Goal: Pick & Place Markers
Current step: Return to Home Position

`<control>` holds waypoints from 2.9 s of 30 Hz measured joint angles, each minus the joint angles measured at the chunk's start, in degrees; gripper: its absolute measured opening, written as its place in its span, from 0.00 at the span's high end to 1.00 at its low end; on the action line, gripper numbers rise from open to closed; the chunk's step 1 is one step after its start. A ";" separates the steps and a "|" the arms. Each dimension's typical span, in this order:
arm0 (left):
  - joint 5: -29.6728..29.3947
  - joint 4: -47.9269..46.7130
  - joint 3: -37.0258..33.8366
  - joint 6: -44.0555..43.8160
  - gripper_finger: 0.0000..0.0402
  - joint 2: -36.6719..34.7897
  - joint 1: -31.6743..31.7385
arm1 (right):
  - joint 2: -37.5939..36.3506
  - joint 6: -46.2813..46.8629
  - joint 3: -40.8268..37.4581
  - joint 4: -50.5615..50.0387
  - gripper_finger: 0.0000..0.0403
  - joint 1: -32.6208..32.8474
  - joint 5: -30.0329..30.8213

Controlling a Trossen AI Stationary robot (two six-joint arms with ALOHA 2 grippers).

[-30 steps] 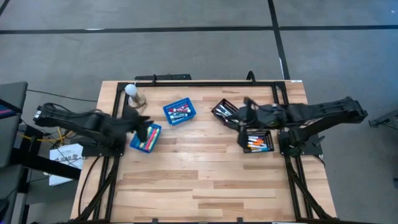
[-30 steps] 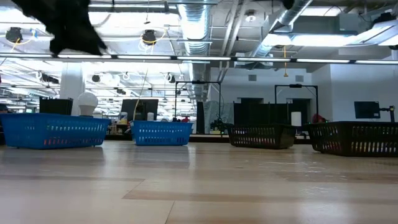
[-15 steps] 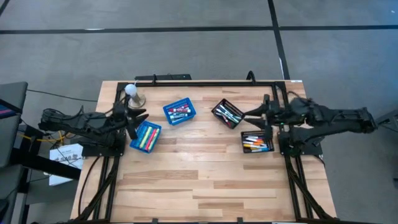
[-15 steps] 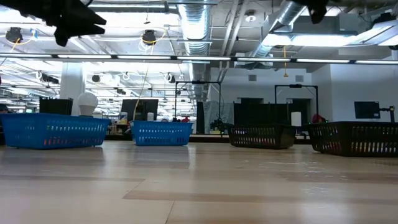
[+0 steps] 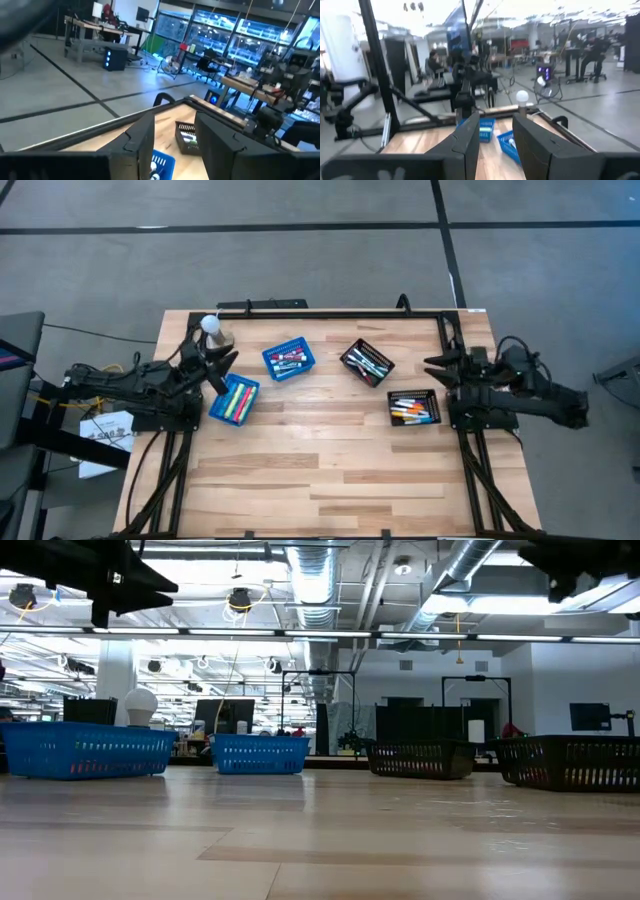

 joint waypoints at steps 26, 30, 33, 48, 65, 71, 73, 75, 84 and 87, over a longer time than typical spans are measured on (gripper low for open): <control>-1.07 3.78 -15.52 -1.18 0.66 -15.08 3.72 | -3.80 4.83 -18.39 17.51 0.73 -2.25 -1.40; 1.35 2.92 -15.52 -0.34 0.66 -15.04 3.72 | -3.80 3.60 -18.37 17.37 0.73 -2.52 -1.51; 3.82 3.18 -16.13 0.50 0.66 -14.95 3.72 | -3.80 3.20 -18.37 16.01 0.73 -2.52 -1.51; 18.17 4.19 -16.66 12.90 0.66 -9.78 3.72 | -3.80 2.60 -18.37 13.49 0.73 -2.51 -1.46; 18.17 4.24 -16.66 12.90 0.66 -4.85 3.72 | -3.80 2.61 -18.37 13.53 0.73 -2.51 -1.46; 18.17 4.26 -16.66 12.88 0.66 -4.43 3.72 | -3.80 2.61 -18.37 13.55 0.73 -2.51 -1.46; 18.17 4.24 -16.66 12.87 0.66 -4.43 3.72 | -3.80 2.61 -18.37 13.53 0.73 -2.51 -1.46; 18.17 4.26 -16.66 12.90 0.66 -4.43 3.72 | -3.80 2.61 -18.37 13.55 0.73 -2.51 -1.46; 18.17 4.24 -16.66 12.87 0.66 -4.43 3.72 | -3.80 2.61 -18.35 13.54 0.73 -2.50 -1.46; 18.17 4.25 -16.66 12.87 0.66 -4.43 3.72 | -3.80 2.61 -18.34 13.55 0.73 -2.51 -1.46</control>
